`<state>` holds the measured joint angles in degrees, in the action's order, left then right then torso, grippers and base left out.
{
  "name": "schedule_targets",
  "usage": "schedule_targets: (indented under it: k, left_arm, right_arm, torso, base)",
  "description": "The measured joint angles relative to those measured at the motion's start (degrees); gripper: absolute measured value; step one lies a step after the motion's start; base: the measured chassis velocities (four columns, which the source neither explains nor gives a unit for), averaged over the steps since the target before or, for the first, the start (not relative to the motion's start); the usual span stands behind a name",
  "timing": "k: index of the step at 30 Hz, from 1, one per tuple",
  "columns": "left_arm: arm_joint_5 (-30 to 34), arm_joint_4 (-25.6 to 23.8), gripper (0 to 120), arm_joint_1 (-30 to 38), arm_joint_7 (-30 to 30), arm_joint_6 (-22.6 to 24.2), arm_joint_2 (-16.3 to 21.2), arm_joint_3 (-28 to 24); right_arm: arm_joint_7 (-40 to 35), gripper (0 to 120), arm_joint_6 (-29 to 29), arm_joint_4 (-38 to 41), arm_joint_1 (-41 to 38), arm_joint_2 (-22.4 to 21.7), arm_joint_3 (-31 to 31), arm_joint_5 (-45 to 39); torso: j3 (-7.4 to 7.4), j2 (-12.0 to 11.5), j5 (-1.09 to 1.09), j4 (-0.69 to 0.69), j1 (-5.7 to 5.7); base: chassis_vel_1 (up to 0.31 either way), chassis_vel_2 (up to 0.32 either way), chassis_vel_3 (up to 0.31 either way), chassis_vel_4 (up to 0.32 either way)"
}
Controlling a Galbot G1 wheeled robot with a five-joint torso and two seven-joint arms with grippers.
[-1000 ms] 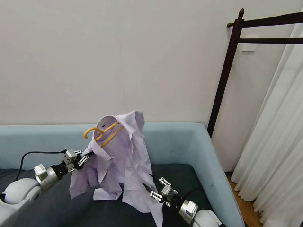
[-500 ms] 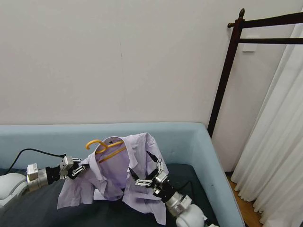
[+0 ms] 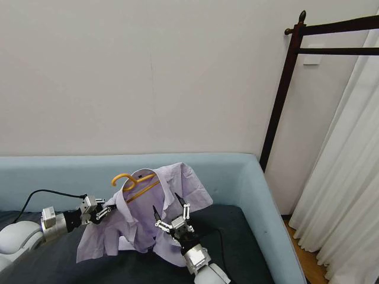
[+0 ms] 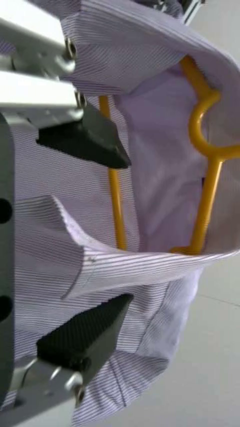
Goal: Pick up the clothes from the sofa and hang them on the clothes hanger.
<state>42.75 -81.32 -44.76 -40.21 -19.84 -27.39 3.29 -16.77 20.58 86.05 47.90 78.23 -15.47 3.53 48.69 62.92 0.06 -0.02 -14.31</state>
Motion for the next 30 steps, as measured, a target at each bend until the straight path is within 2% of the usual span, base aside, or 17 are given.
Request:
schedule_targets:
  k: [1, 2, 5, 6, 8, 9, 10, 13, 14, 17, 20, 23, 27, 30]
  left_arm:
    - [0.0, 0.35, 1, 0.0, 0.02, -0.04, -0.08, -0.02]
    - [0.0, 0.35, 1, 0.0, 0.02, -0.04, -0.08, -0.02]
    - [0.0, 0.63, 1, 0.0, 0.09, -0.11, -0.29, -0.12]
    - [0.0, 0.63, 1, 0.0, 0.09, -0.11, -0.29, -0.12]
    - [0.0, 0.63, 1, 0.08, 0.18, -0.12, -0.46, -0.19]
    - [0.0, 0.63, 1, 0.08, 0.18, -0.12, -0.46, -0.19]
    - [0.0, 0.59, 1, 0.1, 0.25, -0.11, -0.57, -0.2]
    - [0.0, 0.42, 1, 0.1, 0.31, -0.13, -0.63, -0.21]
    - [0.0, 0.42, 1, 0.1, 0.31, -0.13, -0.63, -0.21]
    - [0.0, 0.04, 1, -0.08, 0.34, -0.17, -0.62, -0.13]
    - [0.01, -0.26, 1, -0.28, 0.4, -0.18, -0.58, 0.05]
    - [0.01, -0.28, 1, -0.33, 0.48, -0.19, -0.55, 0.16]
    - [0.02, 0.06, 1, -0.22, 0.58, -0.21, -0.56, 0.22]
    - [-0.07, 0.24, 1, -0.14, 0.59, -0.22, -0.73, 0.22]
  right_arm:
    - [0.57, 65, 0.82, -0.58, -0.22, 0.61, 0.05, 0.31]
    - [0.57, 65, 0.82, -0.58, -0.22, 0.61, 0.05, 0.31]
    - [2.72, 50, 2.32, -1.81, -0.46, 1.92, 1.26, 0.8]
    - [2.72, 50, 2.32, -1.81, -0.46, 1.92, 1.26, 0.8]
    - [3.86, 41, 2.36, -1.91, -0.47, 2.1, 1.91, 0.97]
    - [3.86, 41, 2.36, -1.91, -0.47, 2.1, 1.91, 0.97]
    - [4.06, 35, 2.27, -1.91, -0.47, 2.09, 2.23, 1.29]
    - [3.3, 23, 1.4, -1.92, -0.35, 1.91, 2.85, 2.44]
    - [3.3, 23, 1.4, -1.92, -0.35, 1.91, 2.85, 2.44]
    - [0.25, 7, -0.76, -1.94, 0.02, 1.72, 3.47, 4.59]
    - [-0.55, 0, -1.12, -1.96, 0.21, 1.5, 3.71, 5.2]
    - [0.21, 0, -0.65, -1.46, 0.43, 1.1, 3.72, 4.9]
    - [6.1, 0, 2.91, 0.24, 0.54, 0.47, 3.58, 1.81]
    - [16.37, 0, 7.82, 2.69, 0.27, -0.7, 2.58, -5.72]
  torso:
    - [0.0, 0.0, 0.0, 0.01, 0.0]
    - [0.0, 0.0, 0.0, 0.01, 0.0]
    - [0.0, 0.0, 0.0, 0.01, 0.0]
    - [0.0, 0.0, 0.0, 0.01, 0.0]
    - [0.0, 0.0, 0.0, 0.0, 0.0]
    - [0.0, 0.0, 0.0, 0.0, 0.0]
    - [0.0, 0.0, 0.0, 0.0, 0.0]
    - [0.0, 0.0, 0.0, 0.0, 0.0]
    - [0.0, 0.0, 0.0, 0.0, 0.0]
    - [0.0, 0.0, 0.0, 0.0, 0.0]
    - [0.0, 0.0, 0.0, 0.0, 0.0]
    - [0.0, 0.0, 0.0, 0.0, 0.0]
    - [0.0, 0.0, 0.0, 0.0, 0.0]
    - [0.0, 0.0, 0.0, 0.01, 0.0]
  base:
    - [0.0, 0.0, 0.0, 0.0]
    - [0.0, 0.0, 0.0, 0.0]
    - [0.0, 0.0, 0.0, 0.0]
    - [0.0, 0.0, 0.0, 0.0]
    - [0.0, 0.0, 0.0, 0.0]
    - [0.0, 0.0, 0.0, 0.0]
    - [0.0, 0.0, 0.0, 0.0]
    - [0.0, 0.0, 0.0, 0.0]
    - [0.0, 0.0, 0.0, 0.0]
    - [0.0, 0.0, 0.0, 0.0]
    - [0.0, 0.0, 0.0, 0.0]
    - [0.0, 0.0, 0.0, 0.0]
    - [0.0, 0.0, 0.0, 0.0]
    - [0.0, 0.0, 0.0, 0.0]
